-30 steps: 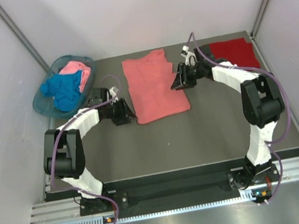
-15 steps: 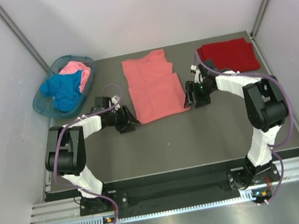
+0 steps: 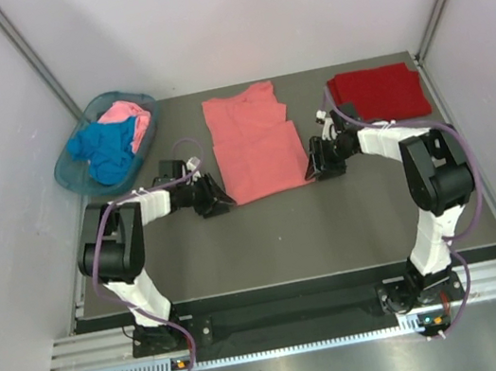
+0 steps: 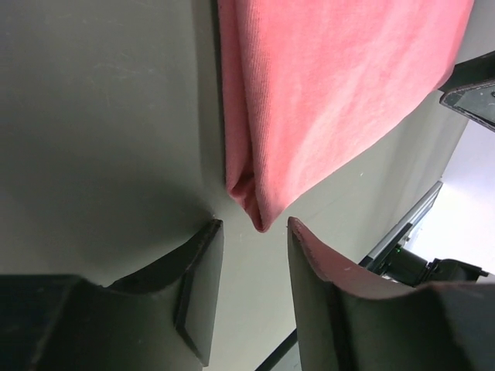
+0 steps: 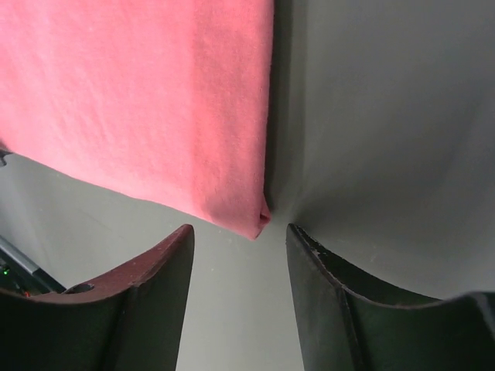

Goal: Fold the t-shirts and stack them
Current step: Fold the tshirt

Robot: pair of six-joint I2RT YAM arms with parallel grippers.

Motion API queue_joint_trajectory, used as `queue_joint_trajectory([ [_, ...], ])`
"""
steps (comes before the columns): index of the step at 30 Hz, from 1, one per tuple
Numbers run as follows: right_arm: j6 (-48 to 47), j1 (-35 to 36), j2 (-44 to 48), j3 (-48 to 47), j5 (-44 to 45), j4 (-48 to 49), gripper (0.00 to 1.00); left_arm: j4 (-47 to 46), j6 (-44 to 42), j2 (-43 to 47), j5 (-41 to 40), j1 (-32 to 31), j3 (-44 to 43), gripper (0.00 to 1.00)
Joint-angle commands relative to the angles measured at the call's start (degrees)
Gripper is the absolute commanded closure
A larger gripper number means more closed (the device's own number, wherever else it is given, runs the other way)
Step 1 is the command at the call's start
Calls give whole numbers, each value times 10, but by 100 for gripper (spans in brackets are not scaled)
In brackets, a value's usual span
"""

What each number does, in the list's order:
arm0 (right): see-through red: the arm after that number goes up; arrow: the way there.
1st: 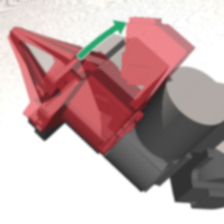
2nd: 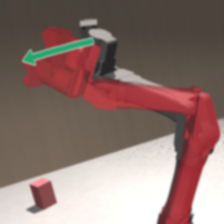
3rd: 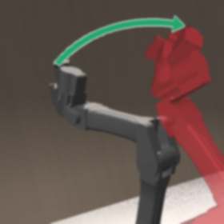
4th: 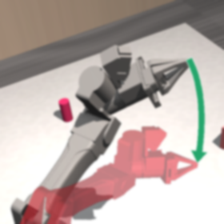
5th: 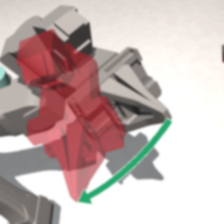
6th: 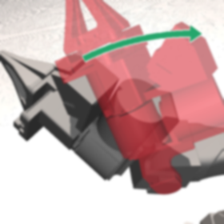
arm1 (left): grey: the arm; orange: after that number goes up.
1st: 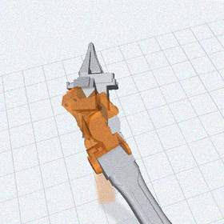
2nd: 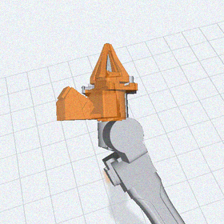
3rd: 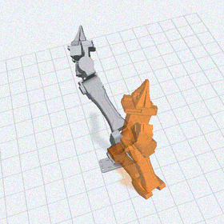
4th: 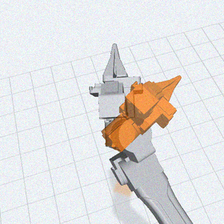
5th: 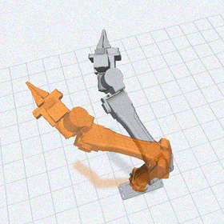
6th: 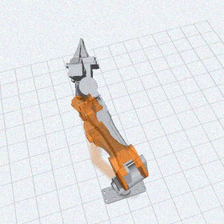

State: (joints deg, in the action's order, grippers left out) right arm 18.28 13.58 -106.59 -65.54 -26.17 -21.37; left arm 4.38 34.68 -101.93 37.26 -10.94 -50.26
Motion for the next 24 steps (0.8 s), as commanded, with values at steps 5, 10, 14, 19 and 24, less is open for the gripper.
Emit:
queue_joint_trajectory([
  [5,4,-5,-24,17,-11,32,54,12,-27,-35,-50,1,-8,59],
  [10,-7,-5,-25,27,-4,35,66,24,-43,-47,-54,1,-24,84],
  [14,-18,-5,-24,37,-5,42,80,39,-47,-56,-51,1,-39,100],
  [19,-17,-5,18,72,6,30,100,89,-50,-26,-66,0,-31,100],
  [24,2,8,83,135,30,12,100,99,-39,40,-68,0,29,100],
])
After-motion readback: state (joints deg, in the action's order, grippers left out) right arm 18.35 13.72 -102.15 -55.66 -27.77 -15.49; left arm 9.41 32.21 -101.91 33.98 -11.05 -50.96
